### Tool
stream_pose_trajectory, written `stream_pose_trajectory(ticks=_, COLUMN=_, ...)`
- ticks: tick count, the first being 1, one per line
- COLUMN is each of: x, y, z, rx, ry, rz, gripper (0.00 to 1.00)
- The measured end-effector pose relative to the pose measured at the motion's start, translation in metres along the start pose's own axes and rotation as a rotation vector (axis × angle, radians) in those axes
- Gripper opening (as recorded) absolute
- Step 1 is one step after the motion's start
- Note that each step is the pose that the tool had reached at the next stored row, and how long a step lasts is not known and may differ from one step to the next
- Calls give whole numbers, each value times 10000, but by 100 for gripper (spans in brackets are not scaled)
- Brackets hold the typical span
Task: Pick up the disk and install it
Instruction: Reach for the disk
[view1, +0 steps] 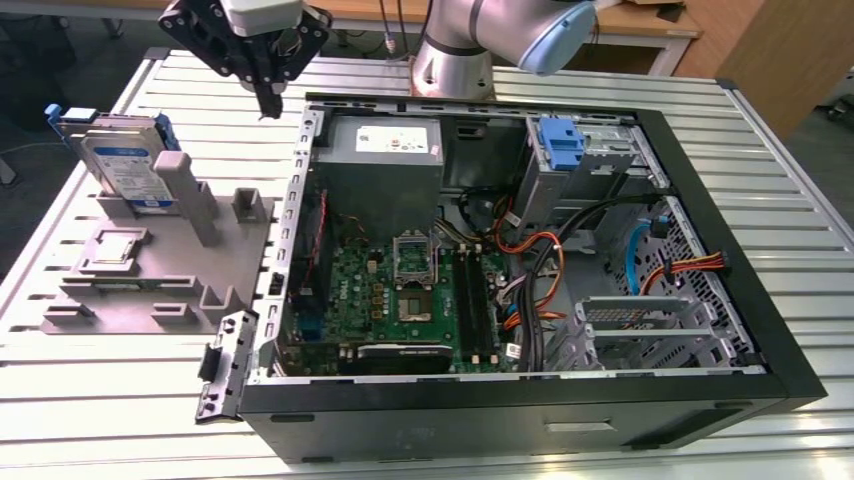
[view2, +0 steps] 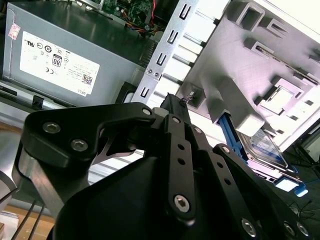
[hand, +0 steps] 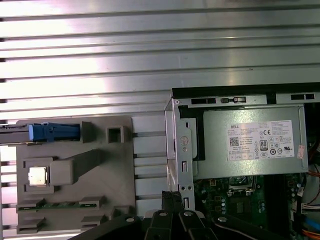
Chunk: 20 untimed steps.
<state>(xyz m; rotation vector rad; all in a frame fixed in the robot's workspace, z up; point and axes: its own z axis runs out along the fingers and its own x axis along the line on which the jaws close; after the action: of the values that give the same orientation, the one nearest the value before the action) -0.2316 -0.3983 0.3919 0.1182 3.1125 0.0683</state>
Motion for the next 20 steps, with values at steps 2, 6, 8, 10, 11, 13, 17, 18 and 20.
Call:
stream_pose_trajectory(ticks=2, x=12, y=-1, z=0, rx=0, ry=0, rz=-1, gripper=10)
stream_pose_trajectory(ticks=6, x=64, y=2, z=1, rx=-1, ry=0, rz=-2, gripper=10)
stream_pose_trajectory(ticks=8, x=90, y=13, z=2, rx=-1, ry=0, rz=-1, gripper=10)
stream_pose_trajectory(ticks=10, x=116, y=22, z=3, rx=-1, ry=0, rz=-1, gripper=10)
stream_pose_trajectory(ticks=11, x=128, y=28, z=4, rx=-1, ry=0, rz=-1, gripper=10)
stream_pose_trajectory(ticks=13, x=155, y=38, z=4, rx=-1, ry=0, rz=-1, gripper=10)
stream_pose_trajectory(ticks=17, x=201, y=46, z=7, rx=-2, ry=-1, rz=-2, gripper=10)
stream_pose_trajectory(ticks=18, x=207, y=47, z=7, rx=-1, ry=-1, rz=-2, gripper=10)
stream_pose_trajectory(ticks=20, x=213, y=47, z=7, rx=0, ry=0, rz=-1, gripper=10)
